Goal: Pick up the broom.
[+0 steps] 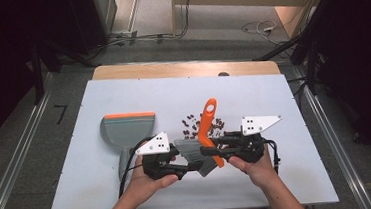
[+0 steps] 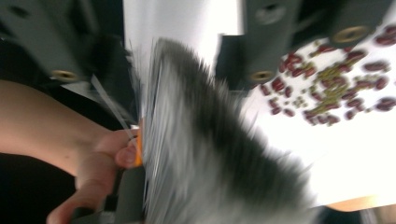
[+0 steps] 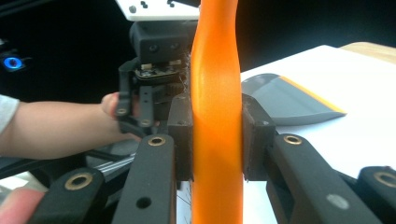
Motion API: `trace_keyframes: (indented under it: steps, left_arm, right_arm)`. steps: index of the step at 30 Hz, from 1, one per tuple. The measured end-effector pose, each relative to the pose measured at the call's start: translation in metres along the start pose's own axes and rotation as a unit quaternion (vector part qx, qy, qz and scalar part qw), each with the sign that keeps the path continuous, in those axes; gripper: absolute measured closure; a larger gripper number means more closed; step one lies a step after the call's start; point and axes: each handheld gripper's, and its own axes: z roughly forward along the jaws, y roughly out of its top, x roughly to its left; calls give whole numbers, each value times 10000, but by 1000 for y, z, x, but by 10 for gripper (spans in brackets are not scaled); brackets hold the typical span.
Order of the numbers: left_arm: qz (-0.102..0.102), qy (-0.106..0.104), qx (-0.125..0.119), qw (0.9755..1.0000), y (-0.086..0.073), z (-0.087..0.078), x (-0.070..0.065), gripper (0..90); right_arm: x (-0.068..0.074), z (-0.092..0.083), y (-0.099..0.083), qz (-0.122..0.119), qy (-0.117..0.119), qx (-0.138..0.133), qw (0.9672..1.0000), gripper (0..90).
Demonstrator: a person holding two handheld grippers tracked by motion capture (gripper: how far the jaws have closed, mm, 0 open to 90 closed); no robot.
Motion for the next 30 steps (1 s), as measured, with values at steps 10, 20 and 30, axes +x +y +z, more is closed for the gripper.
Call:
trace_keyframes:
  steps: [10,20,30]
  left_arm:
    - [-200,647,-66,9977,-9,-16,2,150]
    - [-364,1004,-188,9941,-14,-33,14,6]
    - [-353,1189,-362,9916,-18,-49,20,0]
  right_arm:
    - [-5,-12,2,143,-998,34,9949,690]
    - [-11,-17,0,182,-1930,288,9806,690]
    - [-22,-21,-4,410,-2734,689,9585,689]
